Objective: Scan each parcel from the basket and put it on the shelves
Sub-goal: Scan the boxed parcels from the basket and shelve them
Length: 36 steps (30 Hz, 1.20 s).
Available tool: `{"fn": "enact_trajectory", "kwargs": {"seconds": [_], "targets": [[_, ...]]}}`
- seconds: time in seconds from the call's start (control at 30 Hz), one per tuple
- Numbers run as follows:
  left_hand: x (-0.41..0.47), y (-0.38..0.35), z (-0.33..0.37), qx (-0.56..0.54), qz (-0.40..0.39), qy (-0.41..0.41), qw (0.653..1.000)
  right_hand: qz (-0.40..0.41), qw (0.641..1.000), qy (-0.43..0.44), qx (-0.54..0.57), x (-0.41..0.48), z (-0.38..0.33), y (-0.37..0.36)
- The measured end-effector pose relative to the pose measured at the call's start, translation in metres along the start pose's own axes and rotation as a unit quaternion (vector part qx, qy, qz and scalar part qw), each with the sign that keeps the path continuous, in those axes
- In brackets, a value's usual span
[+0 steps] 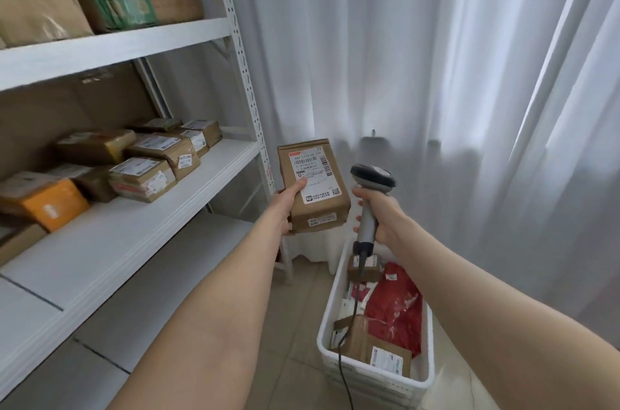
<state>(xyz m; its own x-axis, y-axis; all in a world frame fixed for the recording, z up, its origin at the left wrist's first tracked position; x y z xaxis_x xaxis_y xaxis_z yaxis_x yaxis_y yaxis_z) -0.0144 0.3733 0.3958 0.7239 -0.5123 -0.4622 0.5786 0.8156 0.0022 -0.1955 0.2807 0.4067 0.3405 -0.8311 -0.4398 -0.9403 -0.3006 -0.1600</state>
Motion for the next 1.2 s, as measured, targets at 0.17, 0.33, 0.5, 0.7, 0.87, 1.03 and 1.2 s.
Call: {"fn": "enact_trajectory", "kwargs": {"seconds": [0.17,0.33,0.5,0.7,0.87,1.03,1.2], "targets": [[-0.018,0.059,0.015,0.009,0.06,-0.026,0.998,-0.092,0.995,-0.013,0.047,-0.02,0.006,-0.06],[-0.048,0.13,0.022,-0.003,0.129,-0.044,0.991,-0.169,0.985,-0.015,0.04,-0.052,0.013,-0.117],[-0.078,0.192,0.024,-0.019,0.171,-0.056,0.984,-0.224,0.974,-0.025,0.025,-0.08,0.024,-0.169],[-0.093,0.256,0.021,-0.06,0.25,-0.058,0.965,-0.26,0.965,-0.039,-0.001,-0.1,0.04,-0.228],[-0.074,0.313,0.023,-0.105,0.326,-0.033,0.939,-0.262,0.964,-0.042,-0.026,-0.094,0.051,-0.284],[-0.021,0.363,0.031,-0.138,0.356,-0.014,0.924,-0.26,0.964,-0.049,-0.035,-0.069,0.065,-0.353],[0.044,0.395,0.043,-0.152,0.353,0.014,0.923,-0.238,0.968,-0.06,-0.047,-0.038,0.077,-0.418]]}}
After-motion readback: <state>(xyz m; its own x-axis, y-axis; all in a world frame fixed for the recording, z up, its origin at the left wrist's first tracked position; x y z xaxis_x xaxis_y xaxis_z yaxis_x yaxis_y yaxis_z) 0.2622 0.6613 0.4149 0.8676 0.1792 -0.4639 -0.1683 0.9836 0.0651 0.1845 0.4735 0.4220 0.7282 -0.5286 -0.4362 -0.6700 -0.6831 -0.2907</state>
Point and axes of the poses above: each hand's wrist, its own x-axis towards the middle knuckle, its own y-axis out of the back of the hand, z = x × y, the point moved 6 cm from there along x, towards the middle knuckle, and after that the axes turned 9 degrees about z, right-handed, at the moved point
